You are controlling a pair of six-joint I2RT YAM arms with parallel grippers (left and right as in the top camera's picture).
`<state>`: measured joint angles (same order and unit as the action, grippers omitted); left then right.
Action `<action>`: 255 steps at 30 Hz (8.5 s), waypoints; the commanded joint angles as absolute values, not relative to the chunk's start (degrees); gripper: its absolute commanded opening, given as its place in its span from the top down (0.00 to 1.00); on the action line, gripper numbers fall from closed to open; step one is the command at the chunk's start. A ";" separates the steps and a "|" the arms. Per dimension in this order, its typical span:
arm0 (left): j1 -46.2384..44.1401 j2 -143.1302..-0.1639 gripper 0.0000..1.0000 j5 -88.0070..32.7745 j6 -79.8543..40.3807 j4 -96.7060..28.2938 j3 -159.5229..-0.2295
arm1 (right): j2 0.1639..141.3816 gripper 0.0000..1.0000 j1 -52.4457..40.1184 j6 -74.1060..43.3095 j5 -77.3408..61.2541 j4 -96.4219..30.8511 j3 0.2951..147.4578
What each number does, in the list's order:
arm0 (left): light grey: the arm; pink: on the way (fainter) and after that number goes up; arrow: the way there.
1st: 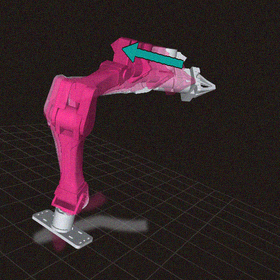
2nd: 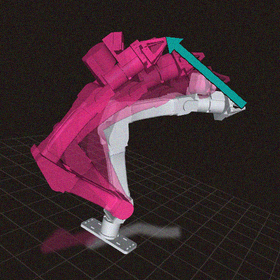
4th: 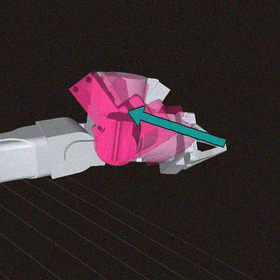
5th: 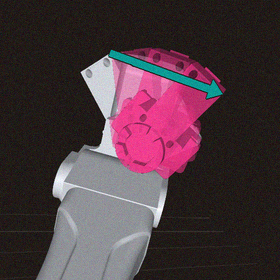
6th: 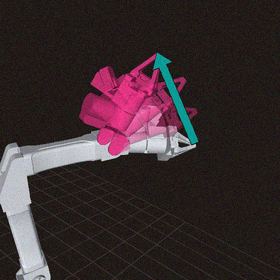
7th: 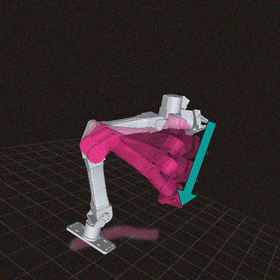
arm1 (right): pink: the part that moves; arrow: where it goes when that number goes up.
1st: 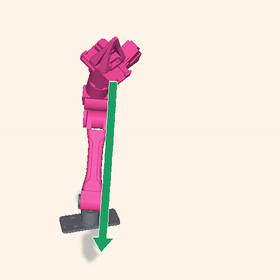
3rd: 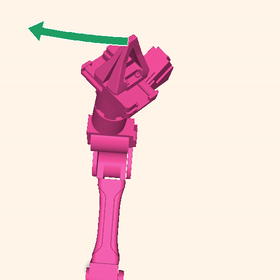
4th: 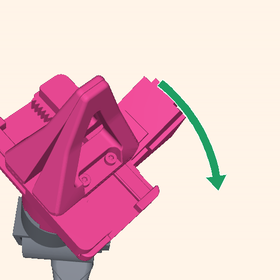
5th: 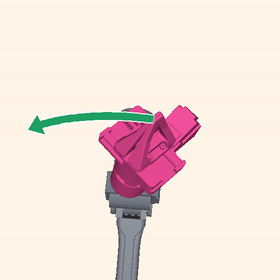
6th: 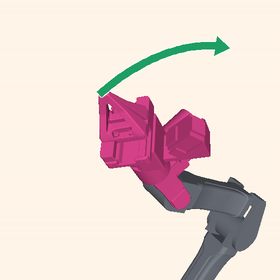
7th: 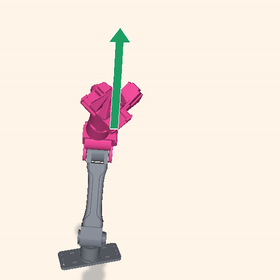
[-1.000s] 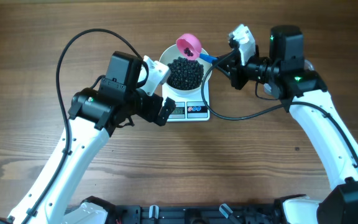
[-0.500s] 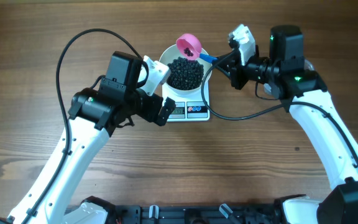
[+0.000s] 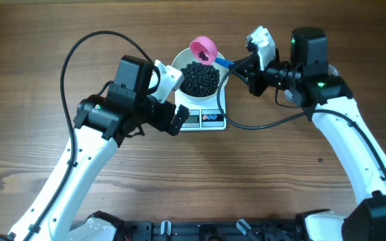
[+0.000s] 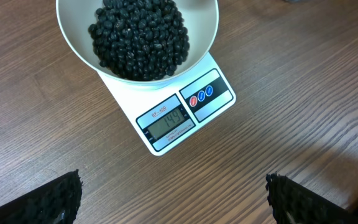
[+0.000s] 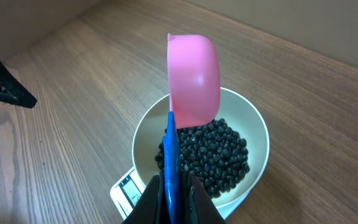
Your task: Scoop item into bowl and weigh 150g on scale
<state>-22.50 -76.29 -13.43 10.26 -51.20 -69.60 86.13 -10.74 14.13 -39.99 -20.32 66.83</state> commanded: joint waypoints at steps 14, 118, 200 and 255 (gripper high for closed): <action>-22.76 -76.09 0.00 -14.35 11.18 -51.09 -70.52 | 85.89 0.96 -11.07 15.03 -39.88 -19.38 67.13; -22.76 -76.07 0.00 -14.35 11.18 -51.09 -70.52 | 88.18 0.96 -11.07 22.48 -42.44 -15.92 67.16; -22.76 -76.09 0.00 -14.33 11.18 -51.09 -70.52 | 87.74 0.96 18.63 -23.09 -49.84 -15.53 67.16; -22.76 -76.07 0.00 -14.35 11.18 -51.09 -70.52 | 94.35 0.96 30.55 -17.96 -36.75 -43.90 67.02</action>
